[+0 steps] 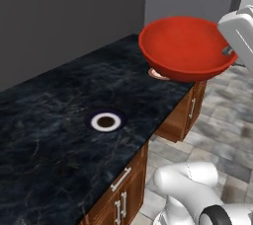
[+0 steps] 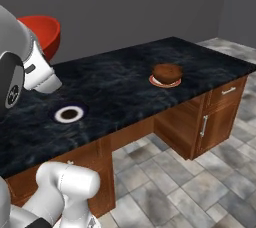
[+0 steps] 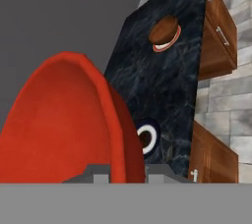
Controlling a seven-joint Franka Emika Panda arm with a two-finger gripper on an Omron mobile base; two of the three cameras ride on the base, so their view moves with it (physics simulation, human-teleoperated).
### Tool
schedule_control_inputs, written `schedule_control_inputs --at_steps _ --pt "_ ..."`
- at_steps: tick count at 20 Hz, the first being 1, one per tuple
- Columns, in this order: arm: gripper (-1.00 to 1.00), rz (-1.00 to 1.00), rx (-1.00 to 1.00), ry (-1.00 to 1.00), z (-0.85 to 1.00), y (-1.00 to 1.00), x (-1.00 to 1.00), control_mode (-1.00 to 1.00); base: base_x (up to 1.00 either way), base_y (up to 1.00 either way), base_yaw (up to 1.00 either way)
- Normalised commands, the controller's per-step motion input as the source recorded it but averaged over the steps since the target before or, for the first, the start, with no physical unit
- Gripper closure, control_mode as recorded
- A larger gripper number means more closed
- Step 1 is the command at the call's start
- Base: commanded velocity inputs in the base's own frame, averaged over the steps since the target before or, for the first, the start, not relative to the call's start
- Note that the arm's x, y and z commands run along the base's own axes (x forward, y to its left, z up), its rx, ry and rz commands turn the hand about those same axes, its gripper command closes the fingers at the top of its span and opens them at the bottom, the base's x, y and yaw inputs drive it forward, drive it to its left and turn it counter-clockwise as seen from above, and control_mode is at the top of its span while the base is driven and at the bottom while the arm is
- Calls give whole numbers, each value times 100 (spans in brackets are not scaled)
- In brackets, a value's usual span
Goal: Move the bowls from the cabinet to the plates on the dining table.
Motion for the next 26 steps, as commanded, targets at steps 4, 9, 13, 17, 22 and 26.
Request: schedule_control_inputs --at_steps 4,9,13,17,22,26 --pt "100 0 0 0 0 0 0 100 9 0 25" --pt "100 0 0 0 0 0 0 100 0 0 25" --pt "100 0 0 0 0 0 0 100 0 0 25" --pt "100 0 0 0 0 0 0 100 0 0 25" --pt "100 0 0 0 0 0 0 100 0 0 25" --pt "100 0 0 0 0 0 0 100 6 -25 17"
